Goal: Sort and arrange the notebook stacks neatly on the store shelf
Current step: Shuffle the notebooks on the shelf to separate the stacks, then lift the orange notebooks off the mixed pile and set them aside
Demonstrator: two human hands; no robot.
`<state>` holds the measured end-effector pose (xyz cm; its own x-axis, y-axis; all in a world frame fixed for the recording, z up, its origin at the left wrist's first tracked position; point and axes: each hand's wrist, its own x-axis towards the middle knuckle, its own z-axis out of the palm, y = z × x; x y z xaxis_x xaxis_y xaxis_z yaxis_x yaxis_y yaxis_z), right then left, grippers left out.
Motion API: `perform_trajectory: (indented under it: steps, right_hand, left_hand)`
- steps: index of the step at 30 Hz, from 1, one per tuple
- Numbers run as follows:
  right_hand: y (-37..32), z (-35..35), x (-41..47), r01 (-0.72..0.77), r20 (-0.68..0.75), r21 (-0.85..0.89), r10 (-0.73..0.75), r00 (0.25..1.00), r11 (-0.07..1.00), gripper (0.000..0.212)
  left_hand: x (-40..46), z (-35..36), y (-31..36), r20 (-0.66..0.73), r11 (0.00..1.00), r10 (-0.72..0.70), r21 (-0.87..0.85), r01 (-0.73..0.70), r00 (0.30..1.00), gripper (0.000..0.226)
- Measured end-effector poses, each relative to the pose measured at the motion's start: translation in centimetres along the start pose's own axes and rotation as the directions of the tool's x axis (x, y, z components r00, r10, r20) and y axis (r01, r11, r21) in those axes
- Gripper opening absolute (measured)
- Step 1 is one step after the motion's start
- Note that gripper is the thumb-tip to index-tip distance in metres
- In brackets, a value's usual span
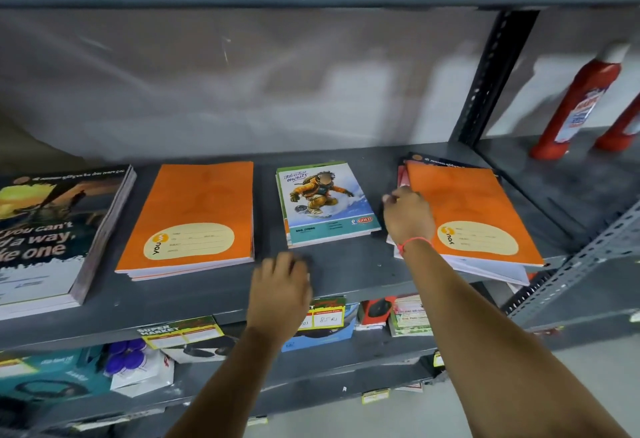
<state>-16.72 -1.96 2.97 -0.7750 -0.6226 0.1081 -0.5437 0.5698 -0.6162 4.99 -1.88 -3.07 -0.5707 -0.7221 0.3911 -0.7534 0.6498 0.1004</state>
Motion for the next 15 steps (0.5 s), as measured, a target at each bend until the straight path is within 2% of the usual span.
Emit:
perform_trajectory:
  steps: [2, 4, 6, 9, 11, 12, 15]
  right_hand:
    - [1.9, -1.2, 0.0, -0.053, -0.082, -0.075, 0.046, 0.996, 0.996, 0.033]
    - [3.9, -2.7, 0.1, -0.132, -0.109, -0.109, 0.120, 0.987, 0.985, 0.034]
    - [6.0, -4.5, 0.1, -0.221, -0.121, -0.132, 0.206, 0.971, 0.966, 0.037]
    - [9.8, -7.0, 0.1, -0.349, -0.094, -0.202, 0.336, 0.937, 0.915, 0.043]
    - [12.5, -8.2, 0.4, -0.381, -0.044, -0.193, 0.380, 0.924, 0.904, 0.044]
    - [13.5, -8.8, 0.6, -0.393, -0.011, -0.161, 0.396, 0.918, 0.905, 0.043]
    - [14.4, -10.2, 1.5, -0.439, 0.060, -0.040, 0.440, 0.896, 0.898, 0.037]
  left_hand:
    - [1.3, -0.7, 3.5, -0.013, 0.993, 0.043, -0.109, -0.044, 0.999, 0.020]
    - [3.1, -1.6, 7.8, 0.064, 0.950, 0.043, -0.310, -0.021, 0.997, 0.017]
    - [5.2, -2.0, 11.4, 0.209, 0.897, 0.025, -0.437, 0.070, 0.978, 0.021]
    - [8.4, -1.5, 14.7, 0.321, 0.768, -0.053, -0.592, 0.244, 0.946, 0.022]
    - [10.2, -0.6, 15.9, 0.434, 0.688, -0.118, -0.613, 0.388, 0.893, 0.017]
    - [11.0, -0.1, 16.6, 0.520, 0.622, -0.143, -0.614, 0.486, 0.842, 0.015]
    - [12.7, 0.7, 17.4, 0.714, 0.299, -0.173, -0.618, 0.727, 0.679, 0.019]
